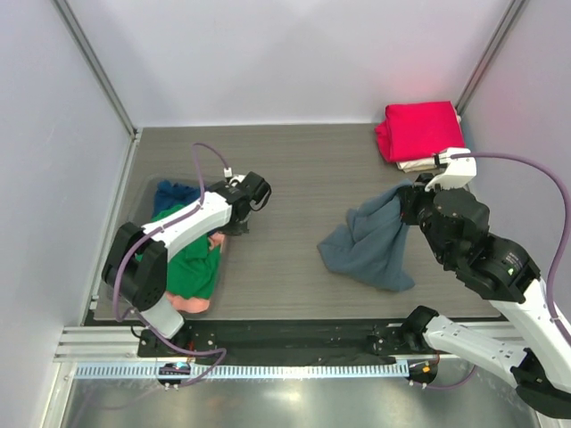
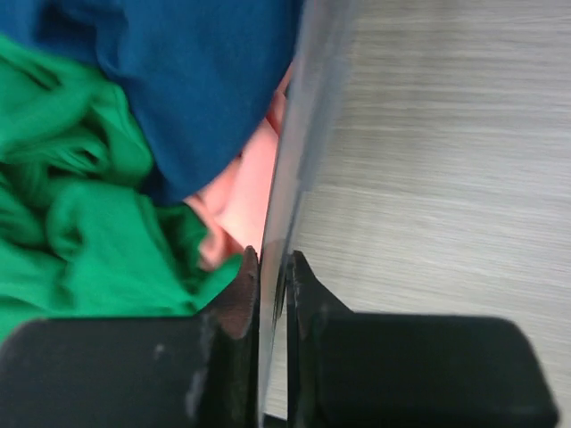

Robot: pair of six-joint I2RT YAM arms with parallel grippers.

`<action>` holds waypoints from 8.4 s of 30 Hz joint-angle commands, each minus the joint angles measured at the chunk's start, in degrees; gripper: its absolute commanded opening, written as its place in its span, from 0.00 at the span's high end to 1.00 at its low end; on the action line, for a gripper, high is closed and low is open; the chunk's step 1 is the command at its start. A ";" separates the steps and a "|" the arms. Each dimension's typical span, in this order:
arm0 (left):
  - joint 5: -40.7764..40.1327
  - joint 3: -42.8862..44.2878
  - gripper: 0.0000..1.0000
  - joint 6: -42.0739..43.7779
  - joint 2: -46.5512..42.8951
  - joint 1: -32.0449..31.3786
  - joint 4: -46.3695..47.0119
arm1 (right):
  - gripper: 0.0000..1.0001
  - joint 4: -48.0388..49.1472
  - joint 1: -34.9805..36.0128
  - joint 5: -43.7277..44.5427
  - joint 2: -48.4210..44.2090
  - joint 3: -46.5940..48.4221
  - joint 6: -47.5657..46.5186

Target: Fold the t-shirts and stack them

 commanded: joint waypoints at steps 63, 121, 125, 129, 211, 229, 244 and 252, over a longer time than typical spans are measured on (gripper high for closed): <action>4.62 14.12 0.00 11.36 -23.39 11.67 -5.78 | 0.99 3.54 0.06 -38.85 35.87 60.76 -9.80; 23.08 -3.20 0.64 -6.39 6.22 -7.22 16.72 | 0.12 13.83 -5.82 -24.40 16.40 -27.53 10.31; 22.03 -2.94 0.69 -7.44 4.47 -8.55 15.24 | 0.12 13.74 -6.09 -24.67 17.28 -27.53 10.57; 19.92 -0.92 0.53 -6.92 2.54 -9.42 10.32 | 0.13 13.83 -6.09 -25.19 17.72 -27.96 11.27; 24.84 10.77 1.00 5.39 -21.27 20.72 -0.94 | 0.99 8.40 -25.42 -24.31 17.15 -24.04 6.97; 30.73 35.64 1.00 4.23 -27.64 20.72 -15.43 | 0.99 -24.31 -25.34 -37.33 6.45 19.23 2.66; 46.56 16.67 0.42 3.54 1.39 30.30 2.48 | 0.15 -3.40 -34.74 -34.69 43.75 10.01 -2.88; 40.48 5.68 0.47 3.89 -6.25 29.16 9.60 | 0.18 5.12 -34.74 -45.93 28.29 -13.70 0.46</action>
